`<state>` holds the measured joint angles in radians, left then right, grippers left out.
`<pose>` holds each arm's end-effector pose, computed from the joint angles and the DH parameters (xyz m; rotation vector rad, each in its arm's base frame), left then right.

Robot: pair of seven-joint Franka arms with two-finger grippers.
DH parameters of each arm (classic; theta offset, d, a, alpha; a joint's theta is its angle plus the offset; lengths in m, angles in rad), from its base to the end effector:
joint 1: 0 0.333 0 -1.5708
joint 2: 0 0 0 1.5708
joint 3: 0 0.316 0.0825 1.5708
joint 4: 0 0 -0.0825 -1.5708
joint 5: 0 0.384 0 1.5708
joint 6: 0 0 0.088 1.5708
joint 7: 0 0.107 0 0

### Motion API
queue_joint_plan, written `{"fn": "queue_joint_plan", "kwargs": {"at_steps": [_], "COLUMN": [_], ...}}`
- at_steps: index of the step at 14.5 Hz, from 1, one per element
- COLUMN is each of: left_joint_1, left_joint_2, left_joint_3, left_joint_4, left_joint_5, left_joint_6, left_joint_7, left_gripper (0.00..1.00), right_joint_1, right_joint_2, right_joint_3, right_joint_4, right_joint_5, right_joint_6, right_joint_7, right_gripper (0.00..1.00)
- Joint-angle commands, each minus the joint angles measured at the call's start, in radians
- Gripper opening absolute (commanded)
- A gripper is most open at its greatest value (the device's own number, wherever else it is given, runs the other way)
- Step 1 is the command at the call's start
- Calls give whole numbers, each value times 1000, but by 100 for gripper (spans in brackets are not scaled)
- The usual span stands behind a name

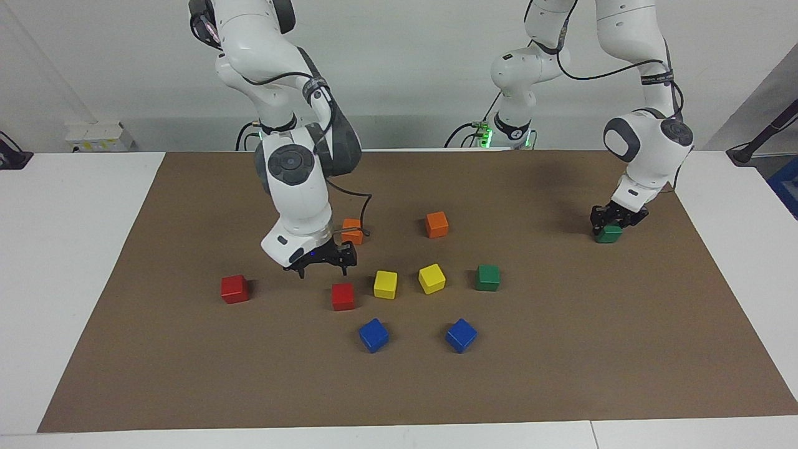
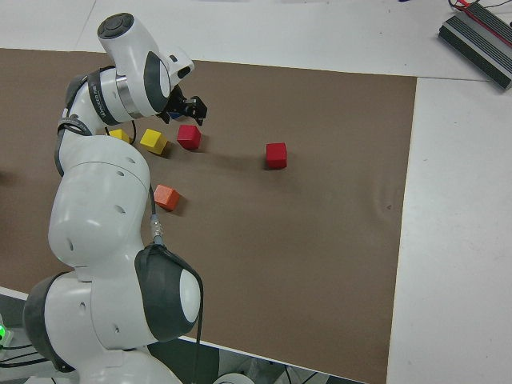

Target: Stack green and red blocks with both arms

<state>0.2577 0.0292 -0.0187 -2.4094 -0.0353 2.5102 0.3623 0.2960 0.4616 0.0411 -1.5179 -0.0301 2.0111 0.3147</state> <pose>0.4841 0.1182 0.3064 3.1356 -0.1499 0.1178 0.6541 0.2230 0.3983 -3.1393 -0.0474 -0.0523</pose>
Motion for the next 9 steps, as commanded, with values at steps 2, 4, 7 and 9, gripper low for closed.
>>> {"fn": "queue_joint_plan", "kwargs": {"at_steps": [2,4,7,9], "left_joint_1": [18,28,2,-56], "left_joint_2": [-2,-2,0,0], "left_joint_3": [-7,-7,-12,-10], "left_joint_4": [-16,13,197,324], "left_joint_5": [-15,-14,-14,-14], "left_joint_6": [32,1,-240,-394], "left_joint_7": [53,70,67,38], "left_gripper": [100,100,100,100], "right_joint_1": [12,11,11,11], "right_joint_2": [61,74,92,94], "right_joint_3": [0,0,0,0], "right_joint_4": [48,48,48,35], "right_joint_5": [-1,10,10,10], "right_joint_6": [61,70,98,130], "right_joint_7": [41,63,69,69], "right_gripper": [99,99,99,99]}}
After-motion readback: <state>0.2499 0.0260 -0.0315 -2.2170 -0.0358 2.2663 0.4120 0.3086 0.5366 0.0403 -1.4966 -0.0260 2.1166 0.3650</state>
